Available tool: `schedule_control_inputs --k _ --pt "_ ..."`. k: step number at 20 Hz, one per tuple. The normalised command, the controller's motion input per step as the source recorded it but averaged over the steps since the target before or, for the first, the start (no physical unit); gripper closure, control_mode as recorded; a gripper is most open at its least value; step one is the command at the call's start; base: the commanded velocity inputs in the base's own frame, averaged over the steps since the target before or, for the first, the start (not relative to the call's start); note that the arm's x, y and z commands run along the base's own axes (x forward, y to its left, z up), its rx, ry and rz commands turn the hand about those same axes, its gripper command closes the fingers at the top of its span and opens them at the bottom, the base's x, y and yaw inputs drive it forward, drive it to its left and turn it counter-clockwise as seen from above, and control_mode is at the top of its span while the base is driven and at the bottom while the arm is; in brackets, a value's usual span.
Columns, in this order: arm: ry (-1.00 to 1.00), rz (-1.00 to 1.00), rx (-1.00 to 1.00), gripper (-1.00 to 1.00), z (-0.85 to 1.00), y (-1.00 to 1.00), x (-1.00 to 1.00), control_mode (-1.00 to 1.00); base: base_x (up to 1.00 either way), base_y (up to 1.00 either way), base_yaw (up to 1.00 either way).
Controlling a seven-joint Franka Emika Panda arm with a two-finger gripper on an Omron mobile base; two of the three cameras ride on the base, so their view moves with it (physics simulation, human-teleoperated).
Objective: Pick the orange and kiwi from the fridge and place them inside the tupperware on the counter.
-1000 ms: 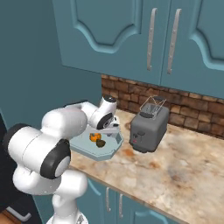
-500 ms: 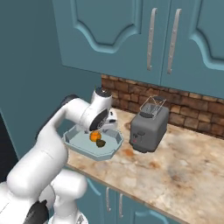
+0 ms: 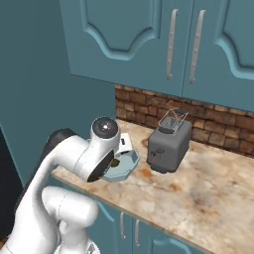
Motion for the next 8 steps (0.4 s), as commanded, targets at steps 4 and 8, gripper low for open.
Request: schedule_control_inputs --k 4,8 --pt "-0.03 0.0 0.0 -1.0 0.12 -0.1 -0.18 -1.0 0.0 0.0 0.0" --pt "0.0 0.0 0.0 -1.0 0.02 0.0 -0.02 -1.0 0.0 0.0 0.0"
